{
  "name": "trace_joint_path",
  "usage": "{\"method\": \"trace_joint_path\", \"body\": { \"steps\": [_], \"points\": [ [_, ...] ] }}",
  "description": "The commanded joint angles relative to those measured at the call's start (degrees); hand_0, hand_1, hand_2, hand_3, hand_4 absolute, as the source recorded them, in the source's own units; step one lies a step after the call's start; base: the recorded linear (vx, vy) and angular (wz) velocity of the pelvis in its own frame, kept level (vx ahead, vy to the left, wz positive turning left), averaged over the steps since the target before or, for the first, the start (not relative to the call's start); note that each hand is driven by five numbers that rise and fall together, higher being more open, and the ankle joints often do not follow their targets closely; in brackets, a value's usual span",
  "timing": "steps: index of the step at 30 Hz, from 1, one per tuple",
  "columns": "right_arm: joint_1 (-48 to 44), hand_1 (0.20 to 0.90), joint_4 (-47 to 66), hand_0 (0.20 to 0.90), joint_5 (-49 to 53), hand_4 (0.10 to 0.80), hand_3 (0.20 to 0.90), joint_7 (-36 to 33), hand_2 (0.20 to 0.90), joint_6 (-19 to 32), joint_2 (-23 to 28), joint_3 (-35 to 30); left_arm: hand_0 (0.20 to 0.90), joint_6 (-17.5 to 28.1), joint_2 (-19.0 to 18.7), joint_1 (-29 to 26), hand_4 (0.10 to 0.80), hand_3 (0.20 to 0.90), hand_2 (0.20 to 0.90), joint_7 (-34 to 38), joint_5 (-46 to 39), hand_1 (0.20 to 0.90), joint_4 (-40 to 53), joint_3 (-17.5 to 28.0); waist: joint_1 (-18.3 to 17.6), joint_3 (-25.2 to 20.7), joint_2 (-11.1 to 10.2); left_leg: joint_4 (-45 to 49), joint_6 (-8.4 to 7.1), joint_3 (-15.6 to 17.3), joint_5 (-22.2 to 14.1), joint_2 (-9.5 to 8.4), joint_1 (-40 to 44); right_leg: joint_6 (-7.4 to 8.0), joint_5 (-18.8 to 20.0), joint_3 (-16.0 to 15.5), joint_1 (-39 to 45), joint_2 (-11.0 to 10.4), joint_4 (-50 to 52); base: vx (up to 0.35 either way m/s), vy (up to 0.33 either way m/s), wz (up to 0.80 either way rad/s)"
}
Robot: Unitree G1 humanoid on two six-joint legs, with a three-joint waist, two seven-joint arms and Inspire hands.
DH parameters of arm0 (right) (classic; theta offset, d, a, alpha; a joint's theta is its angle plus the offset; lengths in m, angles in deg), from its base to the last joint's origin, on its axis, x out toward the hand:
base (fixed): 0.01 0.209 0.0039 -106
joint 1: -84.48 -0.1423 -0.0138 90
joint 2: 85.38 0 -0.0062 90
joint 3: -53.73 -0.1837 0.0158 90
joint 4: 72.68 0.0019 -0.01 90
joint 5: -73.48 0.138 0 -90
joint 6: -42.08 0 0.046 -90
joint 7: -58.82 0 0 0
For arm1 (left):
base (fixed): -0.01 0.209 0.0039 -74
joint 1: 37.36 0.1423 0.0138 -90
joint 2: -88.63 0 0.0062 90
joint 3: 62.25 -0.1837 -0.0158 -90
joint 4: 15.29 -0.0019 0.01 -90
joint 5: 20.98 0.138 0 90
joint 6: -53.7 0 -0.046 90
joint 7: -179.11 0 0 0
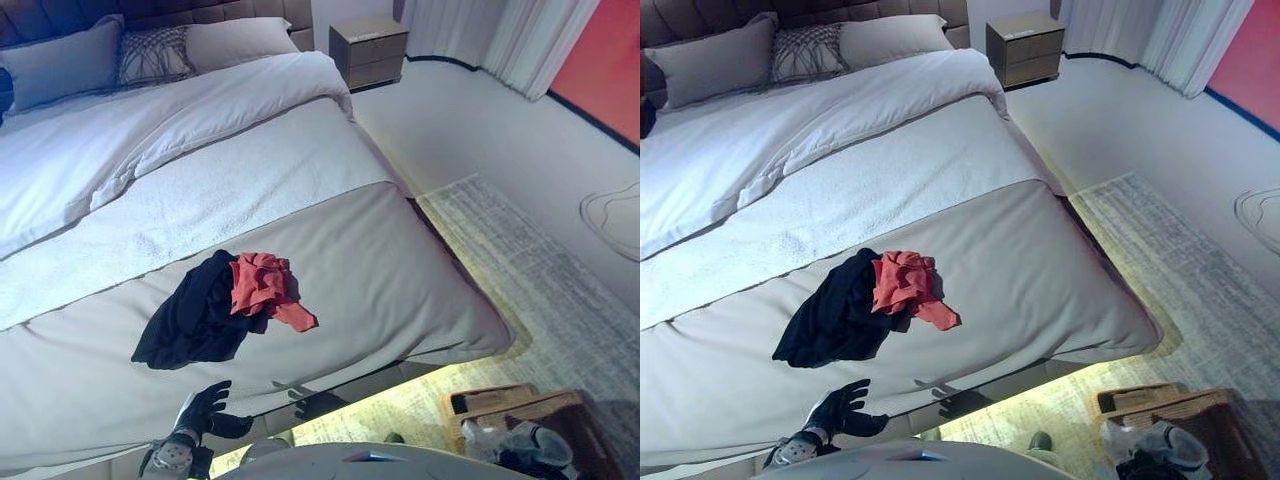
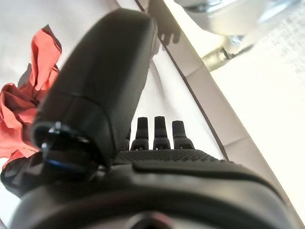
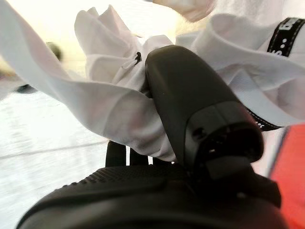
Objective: Pick up the clothes from the bed and place them into the basket
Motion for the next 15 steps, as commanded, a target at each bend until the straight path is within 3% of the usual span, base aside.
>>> {"method": "trace_joint_path", "body": {
  "steps": [1,9,13,14,15],
  "points": [
    [-1.8,0.3,-0.2,0.3,-2.9,0.1,0.2,-5.4,0.3,9.7,6.9,-4.1,0.9,3.5,-1.1,-2.7,0.8,0.9,0.9,-0.4,0.0,0.9,1.5,0.2,0.0,0.9,-0.7,0.0,0.9,-5.0,-0.7,-2.54,-3.5,0.99,-1.4,0.5,-0.5,1.1,3.3,0.019,-0.052,0.0],
    [-3.6,0.3,2.8,0.3,-6.2,0.1,0.2,-9.2,0.3,9.3,12.4,-7.0,0.9,2.2,-1.3,-3.4,0.8,0.9,0.9,-1.5,1.0,0.9,4.1,-1.5,-0.2,1.2,-0.6,0.3,-0.55,-4.7,-0.2,-1.41,-4.1,0.91,-0.7,0.2,-0.2,1.3,1.6,-0.014,-0.054,-0.01],
    [-4.1,0.3,2.8,0.3,-5.6,0.1,0.2,-7.3,0.3,8.3,13.5,-7.7,0.9,2.3,-1.1,-3.1,0.8,0.9,0.9,-1.5,1.3,0.9,4.0,-1.5,-0.5,1.0,-0.9,0.8,-0.69,-5.2,-0.8,-1.68,-3.5,0.6,-0.8,0.9,-0.1,1.6,1.4,0.003,0.012,-0.01],
    [-4.2,0.3,2.9,0.3,-5.6,0.1,0.2,-6.7,0.3,8.2,13.4,-7.3,0.9,2.8,-0.9,-2.7,0.8,0.9,0.9,-1.7,1.3,0.9,3.8,-1.5,-0.3,0.9,-1.2,1.3,-0.62,-7.2,-1.0,-1.88,-3.3,0.45,-0.8,1.7,-0.1,1.6,1.6,0.028,0.075,-0.04],
    [-4.4,0.3,3.1,0.3,-5.8,0.1,0.2,-6.0,0.3,8.1,13.3,-6.5,0.9,3.4,-0.5,-2.1,0.8,0.9,0.9,-1.5,0.8,0.9,3.6,-1.6,0.4,1.1,-1.5,2.8,-0.41,-11.3,-2.1,-2.35,-3.2,0.2,-1.2,3.4,-0.1,1.7,1.9,0.01,0.106,-0.09]
  ]
}}
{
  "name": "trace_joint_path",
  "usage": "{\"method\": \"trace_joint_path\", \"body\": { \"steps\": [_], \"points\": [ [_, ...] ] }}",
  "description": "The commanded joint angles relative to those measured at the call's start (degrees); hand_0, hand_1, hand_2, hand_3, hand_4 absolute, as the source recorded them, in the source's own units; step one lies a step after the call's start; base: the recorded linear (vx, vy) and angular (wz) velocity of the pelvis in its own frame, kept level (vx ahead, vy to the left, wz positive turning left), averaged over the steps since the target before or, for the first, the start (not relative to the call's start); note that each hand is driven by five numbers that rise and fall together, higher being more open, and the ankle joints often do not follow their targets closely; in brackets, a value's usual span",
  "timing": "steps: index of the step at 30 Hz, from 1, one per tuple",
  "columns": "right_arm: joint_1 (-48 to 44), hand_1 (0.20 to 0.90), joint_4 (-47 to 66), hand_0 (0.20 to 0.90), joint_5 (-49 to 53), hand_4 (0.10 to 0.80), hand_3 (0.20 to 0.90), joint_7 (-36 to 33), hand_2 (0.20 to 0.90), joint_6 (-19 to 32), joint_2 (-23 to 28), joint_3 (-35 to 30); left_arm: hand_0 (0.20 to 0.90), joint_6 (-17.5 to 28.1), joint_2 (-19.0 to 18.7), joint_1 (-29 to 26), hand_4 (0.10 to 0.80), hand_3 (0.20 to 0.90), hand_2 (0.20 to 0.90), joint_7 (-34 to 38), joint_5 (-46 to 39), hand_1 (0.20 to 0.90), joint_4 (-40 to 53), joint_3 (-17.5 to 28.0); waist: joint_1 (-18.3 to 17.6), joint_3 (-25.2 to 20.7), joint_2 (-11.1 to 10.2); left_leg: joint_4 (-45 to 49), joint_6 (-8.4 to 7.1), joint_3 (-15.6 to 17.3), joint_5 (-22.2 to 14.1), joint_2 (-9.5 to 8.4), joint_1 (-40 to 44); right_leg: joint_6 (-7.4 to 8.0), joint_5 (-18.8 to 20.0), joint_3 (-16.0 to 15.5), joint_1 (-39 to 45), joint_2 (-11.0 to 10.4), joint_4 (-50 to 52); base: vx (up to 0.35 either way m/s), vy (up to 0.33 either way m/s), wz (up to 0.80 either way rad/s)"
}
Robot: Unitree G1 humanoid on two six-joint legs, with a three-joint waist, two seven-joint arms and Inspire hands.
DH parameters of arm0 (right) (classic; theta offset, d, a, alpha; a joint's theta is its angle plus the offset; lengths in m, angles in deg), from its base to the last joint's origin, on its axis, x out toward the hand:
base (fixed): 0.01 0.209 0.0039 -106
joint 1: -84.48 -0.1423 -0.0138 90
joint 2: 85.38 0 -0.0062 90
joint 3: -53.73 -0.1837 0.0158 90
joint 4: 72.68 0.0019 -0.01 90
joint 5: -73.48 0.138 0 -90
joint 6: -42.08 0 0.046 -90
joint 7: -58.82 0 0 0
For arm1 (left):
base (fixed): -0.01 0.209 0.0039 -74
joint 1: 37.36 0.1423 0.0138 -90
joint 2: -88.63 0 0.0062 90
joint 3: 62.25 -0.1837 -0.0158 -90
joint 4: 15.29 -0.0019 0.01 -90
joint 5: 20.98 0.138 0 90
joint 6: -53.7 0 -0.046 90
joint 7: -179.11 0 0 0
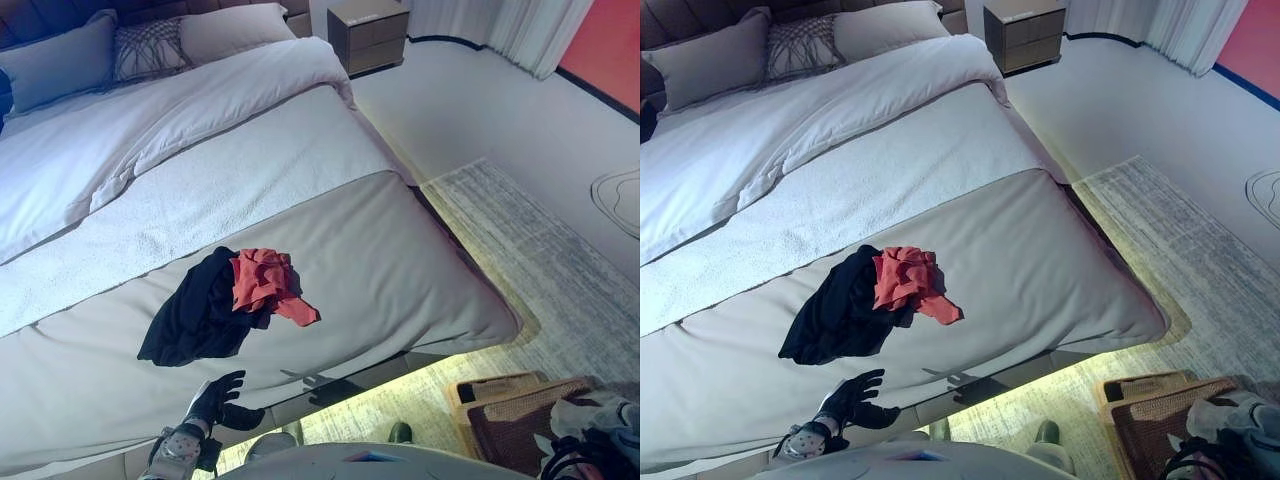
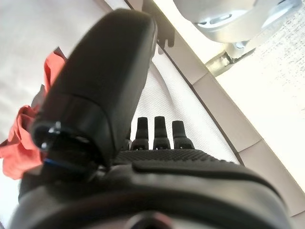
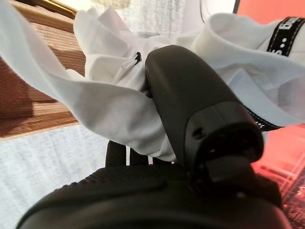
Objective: Pick up the clothes from the bed and place them into the basket
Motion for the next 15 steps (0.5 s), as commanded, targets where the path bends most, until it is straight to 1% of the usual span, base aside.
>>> {"method": "trace_joint_path", "body": {
  "steps": [1,2,3,4,6,7,8,9,10,11,12,13,14,15],
  "points": [
    [-2.5,0.3,0.5,0.3,-1.2,0.1,0.2,1.6,0.3,3.1,4.0,0.8,0.9,4.2,-0.1,-1.1,0.8,0.9,0.9,1.0,-0.7,0.9,-0.5,0.8,2.0,-1.0,-2.6,3.9,0.18,-16.5,-2.5,-3.97,-4.1,-0.09,-1.0,5.1,-0.6,1.5,2.5,-0.011,0.137,-0.37],
    [-3.5,0.3,0.7,0.3,-1.7,0.1,0.2,2.5,0.3,2.3,4.0,2.0,0.9,5.1,0.6,-0.2,0.8,0.9,0.9,1.7,-1.4,0.9,-0.8,0.9,3.1,-0.9,-2.6,4.4,1.04,-21.9,-2.8,-5.45,-4.6,-0.41,-1.2,7.8,-1.1,1.9,3.0,-0.036,0.121,-0.78],
    [-3.9,0.3,0.8,0.3,-2.1,0.1,0.2,2.9,0.3,2.2,4.0,2.5,0.9,5.4,0.8,0.1,0.8,0.9,0.9,2.0,-1.4,0.9,-1.0,0.9,3.5,-0.7,-2.6,4.7,1.39,-22.9,-3.1,-5.75,-4.7,-0.46,-1.5,8.6,-1.3,2.0,3.4,-0.051,0.147,-1.23],
    [-4.6,0.3,1.1,0.3,-2.0,0.1,0.2,3.8,0.3,2.3,3.5,3.6,0.9,6.0,1.3,0.6,0.8,0.9,0.9,2.0,-0.1,0.9,-1.6,1.2,3.9,-0.3,-2.3,5.3,2.0,-22.8,-3.5,-6.08,-4.9,-0.36,-1.8,9.7,-1.4,1.8,4.1,-0.049,0.129,-1.16],
    [-4.9,0.3,1.1,0.3,-2.2,0.1,0.2,4.6,0.3,2.0,2.9,4.3,0.9,6.7,1.0,0.3,0.8,0.9,0.9,1.5,0.9,0.9,-2.3,1.1,3.7,-0.1,-2.1,5.2,2.3,-21.3,-4.2,-5.88,-4.3,0.49,-1.4,10.3,-1.3,0.9,4.1,-0.044,0.152,-1.32],
    [-5.1,0.3,1.4,0.3,-3.1,0.1,0.2,4.8,0.3,1.9,2.7,4.4,0.9,6.5,0.7,0.0,0.8,0.9,0.9,1.1,1.0,0.9,-2.1,1.0,3.7,0.0,-2.0,5.0,2.47,-20.7,-4.5,-5.89,-3.9,1.12,-1.0,10.3,-1.4,0.1,4.0,-0.047,0.162,-1.37],
    [-5.5,0.3,1.6,0.3,-3.9,0.1,0.2,5.4,0.3,1.1,2.7,4.6,0.9,5.7,0.0,-0.4,0.8,0.9,0.9,0.9,1.1,0.9,-1.6,0.8,3.5,0.3,-1.9,4.8,2.67,-19.8,-4.9,-6.16,-3.4,2.27,0.2,10.3,-1.5,-1.2,3.6,-0.054,0.138,-0.9],
    [-5.7,0.3,1.5,0.3,-4.4,0.1,0.2,5.7,0.3,0.9,2.7,4.8,0.9,5.3,-0.4,-0.6,0.8,0.9,0.9,1.0,1.0,0.9,-1.5,0.7,3.4,0.4,-1.9,4.7,2.8,-19.4,-5.1,-6.32,-3.1,2.89,0.8,10.3,-1.7,-1.9,3.5,-0.093,0.149,-0.4],
    [-6.4,0.3,1.7,0.3,-5.9,0.1,0.2,6.4,0.3,0.0,2.9,5.4,0.9,4.6,-1.2,-0.7,0.8,0.9,0.9,1.4,-0.2,0.9,-1.5,0.9,3.2,0.8,-1.7,4.3,3.02,-18.4,-5.2,-6.23,-2.6,4.1,1.8,9.4,-2.7,-3.3,4.1,-0.131,0.126,-0.25],
    [-6.9,0.3,2.2,0.3,-6.6,0.1,0.2,7.8,0.3,-1.3,2.7,6.3,0.9,4.4,-1.9,-0.5,0.8,0.9,0.9,1.8,-0.9,0.9,-1.3,1.8,3.7,1.2,-1.7,4.1,2.97,-16.6,-5.3,-6.02,-2.1,4.86,2.7,6.6,-3.9,-4.6,6.1,-0.213,0.124,-0.52],
    [-7.7,0.3,3.1,0.3,-7.7,0.1,0.2,8.0,0.3,-2.5,2.3,7.7,0.9,4.4,-2.4,0.2,0.8,0.9,0.9,2.2,-1.8,0.9,-1.0,3.5,4.9,1.6,-1.7,4.0,2.8,-13.6,-5.0,-5.56,-1.6,5.19,3.3,1.7,-4.6,-5.8,9.2,-0.191,0.071,-1.01],
    [-8.0,0.3,3.5,0.3,-7.9,0.1,0.2,7.8,0.3,-2.8,2.2,8.2,0.9,4.4,-2.6,0.4,0.8,0.9,0.9,2.2,-2.0,0.9,-0.8,4.0,5.3,1.8,-1.7,3.9,2.76,-12.7,-4.9,-5.38,-1.4,5.21,3.1,0.6,-4.7,-6.0,10.1,-0.284,0.042,-1.2],
    [-8.8,0.3,4.4,0.3,-8.3,0.1,0.2,8.6,0.3,-4.1,1.6,9.9,0.9,4.3,-2.9,1.2,0.8,0.9,0.9,2.4,-3.0,0.9,0.3,5.6,7.0,2.0,-1.4,3.8,2.68,-9.8,-4.5,-4.6,-1.3,4.77,3.3,-3.8,-4.9,-7.8,14.0,-0.379,0.041,-1.49],
    [-10.1,0.3,4.4,0.3,-9.0,0.1,0.2,9.7,0.3,-4.1,1.3,11.0,0.9,4.3,-2.9,1.4,0.8,0.9,0.9,3.6,-4.3,0.9,0.6,6.4,8.7,1.7,-0.4,3.3,3.53,-7.8,-3.2,-3.58,-2.6,3.29,2.1,-6.6,-4.2,-9.2,20.1,-0.417,0.01,-1.21]
  ]
}}
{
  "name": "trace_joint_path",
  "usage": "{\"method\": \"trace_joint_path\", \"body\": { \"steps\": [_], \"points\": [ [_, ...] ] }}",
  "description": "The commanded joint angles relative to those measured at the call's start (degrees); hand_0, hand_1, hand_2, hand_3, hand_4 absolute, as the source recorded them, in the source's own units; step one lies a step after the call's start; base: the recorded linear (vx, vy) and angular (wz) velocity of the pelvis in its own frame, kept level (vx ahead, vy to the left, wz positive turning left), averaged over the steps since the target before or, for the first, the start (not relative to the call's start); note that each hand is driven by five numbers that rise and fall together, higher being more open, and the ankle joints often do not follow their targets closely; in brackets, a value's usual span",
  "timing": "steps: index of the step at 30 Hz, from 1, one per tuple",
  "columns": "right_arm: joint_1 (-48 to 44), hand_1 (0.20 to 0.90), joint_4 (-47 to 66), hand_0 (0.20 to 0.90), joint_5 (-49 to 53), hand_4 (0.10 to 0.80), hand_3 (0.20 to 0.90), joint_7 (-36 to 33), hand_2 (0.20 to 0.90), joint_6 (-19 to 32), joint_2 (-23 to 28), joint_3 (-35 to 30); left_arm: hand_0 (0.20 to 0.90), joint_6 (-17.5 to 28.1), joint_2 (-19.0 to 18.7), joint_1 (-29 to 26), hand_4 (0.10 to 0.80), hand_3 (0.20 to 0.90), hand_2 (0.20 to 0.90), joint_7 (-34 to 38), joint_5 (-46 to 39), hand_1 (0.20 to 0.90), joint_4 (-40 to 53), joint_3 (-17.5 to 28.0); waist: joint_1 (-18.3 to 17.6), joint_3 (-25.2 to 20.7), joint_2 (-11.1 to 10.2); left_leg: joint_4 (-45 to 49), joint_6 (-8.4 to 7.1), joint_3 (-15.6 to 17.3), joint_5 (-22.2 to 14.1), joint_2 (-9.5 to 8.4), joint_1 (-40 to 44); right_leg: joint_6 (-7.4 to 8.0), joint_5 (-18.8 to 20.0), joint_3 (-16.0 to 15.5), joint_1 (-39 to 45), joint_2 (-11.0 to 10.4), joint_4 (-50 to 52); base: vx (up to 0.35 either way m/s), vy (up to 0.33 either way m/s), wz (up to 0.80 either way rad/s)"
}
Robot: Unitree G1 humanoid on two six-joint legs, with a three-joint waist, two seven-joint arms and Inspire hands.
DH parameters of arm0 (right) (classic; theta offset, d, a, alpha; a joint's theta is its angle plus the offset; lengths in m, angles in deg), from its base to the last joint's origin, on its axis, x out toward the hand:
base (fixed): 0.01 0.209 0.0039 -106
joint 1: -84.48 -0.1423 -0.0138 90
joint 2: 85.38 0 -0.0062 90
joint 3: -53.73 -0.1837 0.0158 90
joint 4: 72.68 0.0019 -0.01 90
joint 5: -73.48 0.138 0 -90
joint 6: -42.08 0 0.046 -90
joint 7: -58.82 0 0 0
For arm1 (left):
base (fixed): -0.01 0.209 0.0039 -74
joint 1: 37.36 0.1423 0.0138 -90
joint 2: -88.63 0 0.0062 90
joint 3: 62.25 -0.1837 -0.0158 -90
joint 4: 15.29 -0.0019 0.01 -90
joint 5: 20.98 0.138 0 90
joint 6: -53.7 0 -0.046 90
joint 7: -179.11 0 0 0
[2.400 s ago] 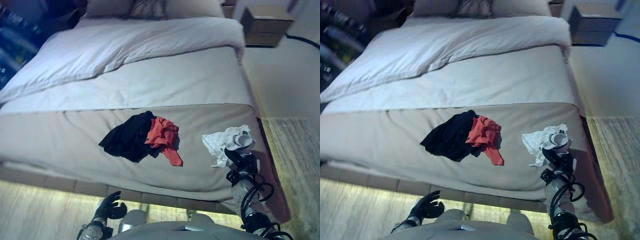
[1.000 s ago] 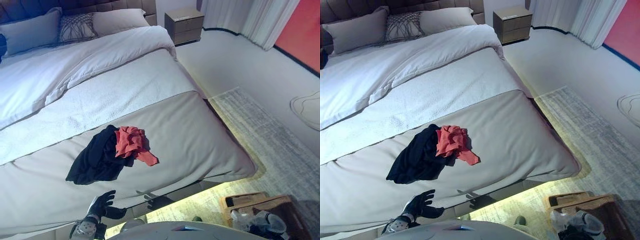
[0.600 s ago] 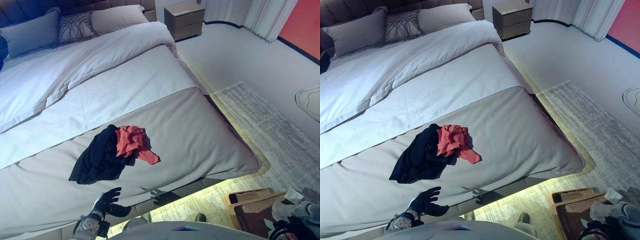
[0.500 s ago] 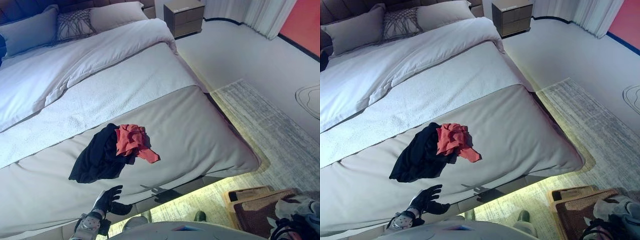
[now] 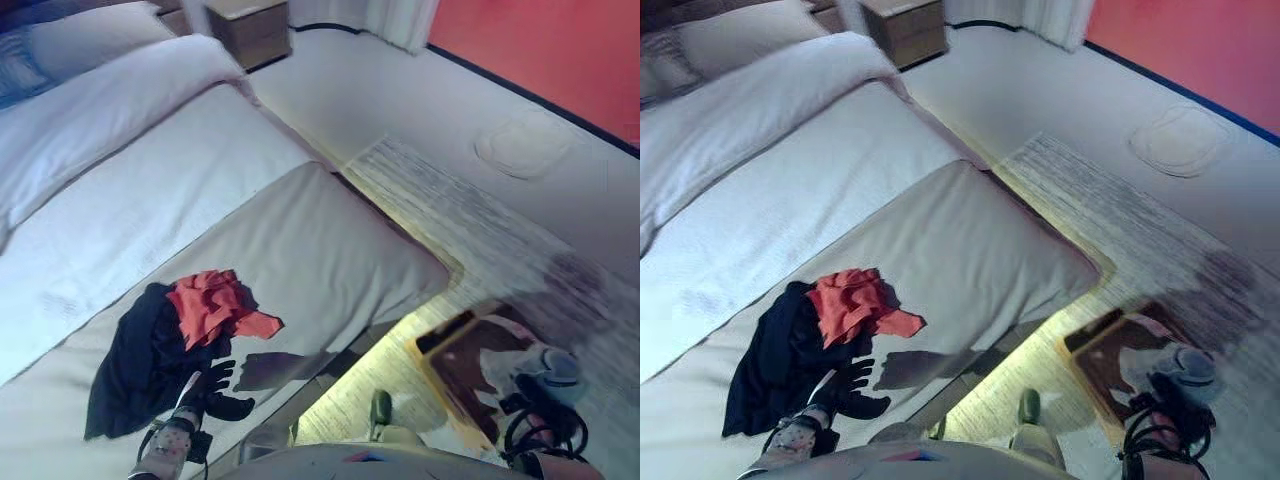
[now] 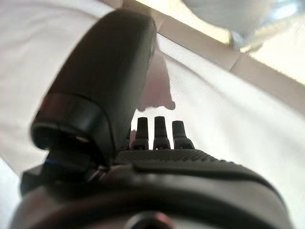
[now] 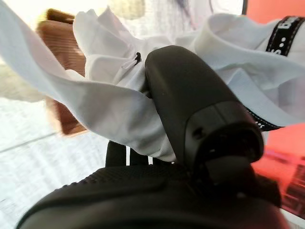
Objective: Pick up the clothes from the bed and place them into the basket
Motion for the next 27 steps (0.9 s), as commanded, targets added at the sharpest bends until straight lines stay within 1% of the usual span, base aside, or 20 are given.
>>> {"method": "trace_joint_path", "body": {
  "steps": [1,2,3,5,6,7,8,12,17,19,23,27],
  "points": [
    [-0.9,0.3,4.1,0.3,-2.8,0.1,0.2,1.7,0.3,2.2,6.9,2.7,0.9,2.0,0.2,1.5,0.8,0.9,0.9,3.1,-4.2,0.9,0.7,3.3,5.3,-1.2,3.5,3.4,-0.81,-0.6,-1.6,-0.35,-4.3,3.79,-9.4,-7.5,5.4,-10.1,20.6,-0.341,-0.07,-1.17],
    [-1.6,0.3,4.0,0.3,-2.1,0.1,0.2,2.2,0.3,2.2,6.7,3.5,0.9,2.0,0.4,1.1,0.8,0.9,0.9,3.7,-4.5,0.9,0.0,3.3,5.8,-1.4,3.2,3.9,-1.05,-0.1,-1.2,-0.03,-5.4,2.84,-11.3,-7.7,6.1,-8.9,17.6,-0.2,-0.163,-0.87],
    [-2.0,0.3,3.8,0.3,-1.8,0.1,0.2,2.4,0.3,2.6,6.0,4.1,0.9,1.7,0.7,0.5,0.8,0.9,0.9,4.3,-4.7,0.9,-0.9,3.3,5.9,-1.5,2.6,4.6,-1.6,0.2,-1.1,0.34,-6.5,2.63,-12.9,-7.4,7.3,-6.8,13.8,-0.161,-0.187,-0.95],
    [-2.2,0.3,4.1,0.3,-1.0,0.1,0.2,2.9,0.3,1.9,5.1,5.3,0.9,0.9,1.4,-0.1,0.8,0.9,0.9,4.5,-4.1,0.9,-1.7,3.5,5.4,-1.6,1.3,5.7,-2.43,0.3,-1.2,0.73,-7.3,2.34,-12.3,-5.7,8.0,-4.6,7.9,-0.089,-0.171,-0.95],
    [-2.3,0.3,4.4,0.3,-1.1,0.1,0.2,3.2,0.3,1.3,4.8,6.2,0.9,1.6,2.1,-0.1,0.8,0.9,0.9,3.8,-3.8,0.9,-1.9,3.1,5.1,-1.5,1.0,5.7,-3.07,0.4,-0.9,1.12,-7.4,2.11,-11.6,-4.7,8.7,-3.5,4.6,-0.12,-0.154,-0.65],
    [-2.8,0.3,4.7,0.3,-1.2,0.1,0.2,3.7,0.3,1.2,4.7,7.3,0.9,2.3,3.0,-0.3,0.8,0.9,0.9,4.1,-4.0,0.9,-1.9,2.4,5.0,-1.7,0.9,5.0,-3.98,0.5,0.2,1.62,-8.3,2.06,-10.5,-4.6,9.2,-3.0,1.7,-0.138,-0.115,-0.41],
    [-3.0,0.3,4.9,0.3,-1.6,0.1,0.2,3.8,0.3,0.8,4.4,7.6,0.9,2.3,3.6,-0.6,0.8,0.9,0.9,4.9,-4.2,0.9,-2.2,2.1,5.1,-1.8,1.0,4.6,-4.33,0.4,0.7,1.83,-8.6,2.02,-10.4,-4.6,9.6,-2.9,1.2,-0.137,-0.094,-0.44],
    [-2.3,0.3,7.1,0.3,-1.8,0.1,0.2,2.2,0.3,-0.4,3.3,8.5,0.9,3.6,4.2,-0.7,0.8,0.9,0.9,3.5,-2.1,0.9,-0.6,1.4,5.5,-2.0,1.4,3.3,-5.26,-0.5,2.0,2.18,-8.8,1.74,-10.7,-6.0,10.4,-2.6,0.9,-0.053,-0.049,-0.28],
    [-2.4,0.3,8.0,0.3,-2.5,0.1,0.2,0.2,0.3,-2.1,3.5,9.3,0.9,2.8,4.1,-0.5,0.8,0.9,0.9,3.6,-1.4,0.9,0.1,0.4,6.0,-2.4,2.3,1.5,-6.02,-1.8,3.2,1.86,-8.1,1.34,-11.1,-7.4,11.5,-2.3,0.5,-0.007,-0.018,0.08],
    [-2.7,0.3,8.8,0.3,-2.6,0.1,0.2,-1.1,0.3,-2.9,4.0,9.3,0.9,2.8,4.1,-0.2,0.8,0.9,0.9,3.7,-1.4,0.9,-0.1,0.0,6.0,-2.3,2.7,1.9,-6.39,-2.3,3.5,1.75,-8.4,1.1,-11.1,-7.5,11.3,-2.4,0.9,-0.025,0.006,0.1],
    [-3.0,0.3,8.1,0.3,-2.5,0.1,0.2,-1.8,0.3,-2.4,4.8,8.5,0.9,3.3,4.4,0.0,0.8,0.9,0.9,4.0,-0.9,0.9,-1.0,-0.4,6.4,-1.9,3.5,2.2,-6.61,-3.5,3.6,1.12,-8.5,0.92,-11.3,-7.9,11.6,-2.6,0.9,0.01,0.003,0.14],
    [-2.6,0.3,8.8,0.3,-1.1,0.1,0.2,-2.4,0.3,-1.8,5.5,7.4,0.9,3.6,4.2,0.3,0.8,0.9,0.9,3.2,-0.1,0.9,-2.0,-0.7,6.4,-2.0,3.9,2.0,-6.74,-4.3,3.8,0.78,-8.4,0.51,-12.0,-8.7,12.1,-2.2,1.0,0.04,-0.026,0.12]
  ]
}}
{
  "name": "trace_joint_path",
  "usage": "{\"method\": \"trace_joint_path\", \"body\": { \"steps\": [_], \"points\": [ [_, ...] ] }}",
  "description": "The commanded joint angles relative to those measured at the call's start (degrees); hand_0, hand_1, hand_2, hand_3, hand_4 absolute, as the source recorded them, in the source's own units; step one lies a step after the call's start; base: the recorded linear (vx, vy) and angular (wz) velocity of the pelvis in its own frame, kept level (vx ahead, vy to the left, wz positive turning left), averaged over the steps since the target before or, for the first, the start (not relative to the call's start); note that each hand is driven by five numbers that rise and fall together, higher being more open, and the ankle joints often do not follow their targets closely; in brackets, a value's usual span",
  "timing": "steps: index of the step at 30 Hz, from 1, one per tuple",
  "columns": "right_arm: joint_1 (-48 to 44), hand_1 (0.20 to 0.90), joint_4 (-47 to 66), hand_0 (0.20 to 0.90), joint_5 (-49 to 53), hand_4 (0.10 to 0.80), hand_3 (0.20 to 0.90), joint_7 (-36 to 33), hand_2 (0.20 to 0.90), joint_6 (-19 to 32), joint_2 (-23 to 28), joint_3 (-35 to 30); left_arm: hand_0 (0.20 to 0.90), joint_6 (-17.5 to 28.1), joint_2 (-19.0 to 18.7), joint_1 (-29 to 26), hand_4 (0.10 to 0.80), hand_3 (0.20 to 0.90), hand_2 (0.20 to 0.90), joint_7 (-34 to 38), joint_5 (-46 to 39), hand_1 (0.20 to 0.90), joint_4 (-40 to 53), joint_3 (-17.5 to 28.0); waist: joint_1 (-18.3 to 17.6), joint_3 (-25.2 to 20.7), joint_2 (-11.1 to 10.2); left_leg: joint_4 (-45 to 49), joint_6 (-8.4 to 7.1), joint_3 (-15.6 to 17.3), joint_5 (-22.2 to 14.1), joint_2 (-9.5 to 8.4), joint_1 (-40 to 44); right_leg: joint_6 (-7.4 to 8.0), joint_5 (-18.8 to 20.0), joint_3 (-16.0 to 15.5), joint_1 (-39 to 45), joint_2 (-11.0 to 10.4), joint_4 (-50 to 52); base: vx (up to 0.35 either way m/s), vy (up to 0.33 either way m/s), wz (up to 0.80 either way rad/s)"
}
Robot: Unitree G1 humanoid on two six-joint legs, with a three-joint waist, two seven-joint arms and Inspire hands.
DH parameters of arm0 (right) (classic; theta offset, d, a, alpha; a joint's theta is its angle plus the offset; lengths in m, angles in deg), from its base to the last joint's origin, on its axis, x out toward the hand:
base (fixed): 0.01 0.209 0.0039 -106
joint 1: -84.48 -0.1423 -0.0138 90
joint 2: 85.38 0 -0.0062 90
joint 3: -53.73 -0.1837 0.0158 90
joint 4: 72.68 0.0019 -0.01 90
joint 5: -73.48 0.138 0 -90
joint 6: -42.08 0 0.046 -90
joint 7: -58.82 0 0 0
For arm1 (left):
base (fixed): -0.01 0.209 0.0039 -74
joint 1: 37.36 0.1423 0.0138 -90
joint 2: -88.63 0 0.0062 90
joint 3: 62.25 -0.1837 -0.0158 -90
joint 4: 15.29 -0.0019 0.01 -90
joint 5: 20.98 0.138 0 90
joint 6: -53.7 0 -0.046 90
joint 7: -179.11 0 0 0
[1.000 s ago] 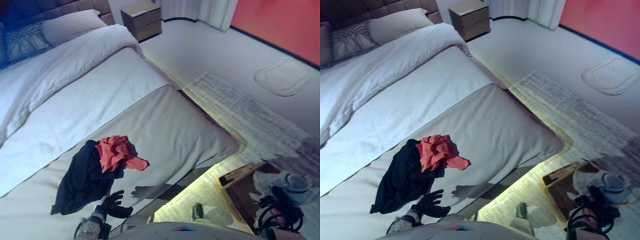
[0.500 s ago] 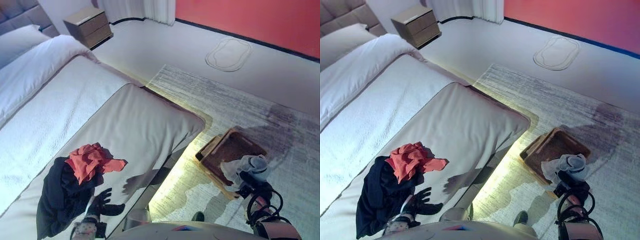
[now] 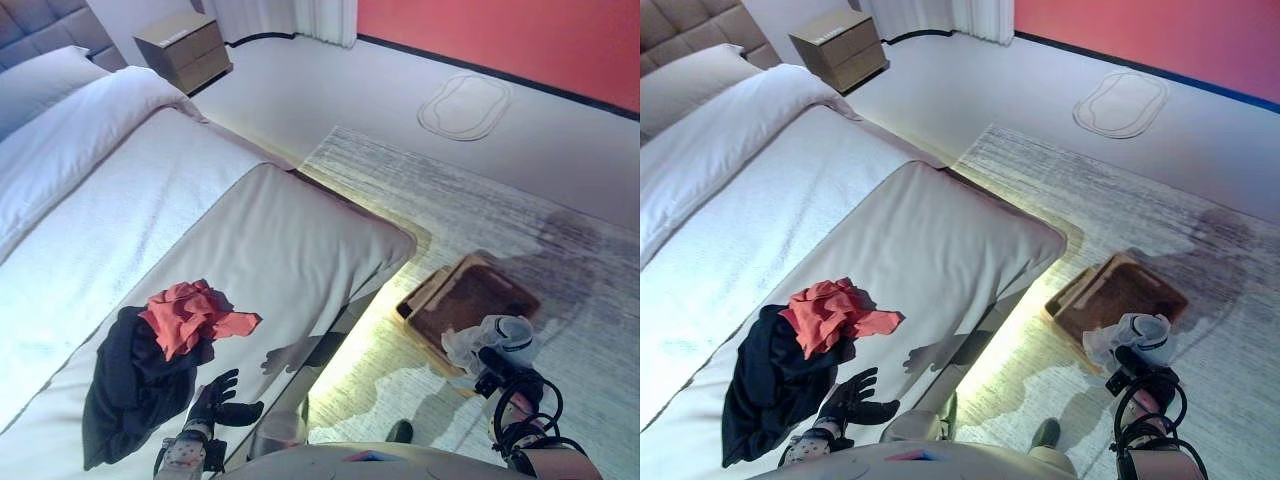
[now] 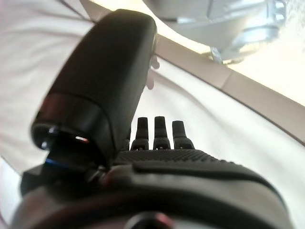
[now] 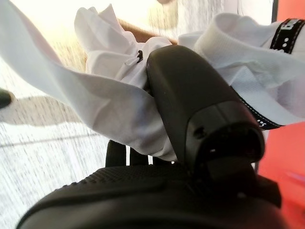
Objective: Pick up the clothes from the bed and place them into the basket
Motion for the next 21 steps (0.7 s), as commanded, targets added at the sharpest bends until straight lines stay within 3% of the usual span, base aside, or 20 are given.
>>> {"method": "trace_joint_path", "body": {
  "steps": [1,21],
  "points": [
    [-3.4,0.3,4.2,0.3,-0.7,0.1,0.2,-2.3,0.3,4.3,5.2,-1.9,0.9,3.5,-2.3,-2.9,0.8,0.9,0.9,0.1,1.4,0.9,-1.6,-3.3,1.1,-0.6,-1.6,0.6,-0.4,-2.7,0.6,-1.8,-4.5,1.42,-2.8,-1.6,2.3,-1.1,2.5,0.005,-0.005,0.07],
    [-8.1,0.3,5.6,0.3,-4.1,0.1,0.2,-3.6,0.3,0.3,12.3,-3.8,0.9,4.7,-2.1,-1.2,0.8,0.9,0.9,0.0,-0.4,0.9,-1.6,-3.4,0.3,0.3,-0.8,0.6,-1.6,-1.9,1.2,-1.05,-4.7,1.15,-2.7,-1.0,2.4,-0.7,2.0,0.007,0.001,0.0]
  ]
}}
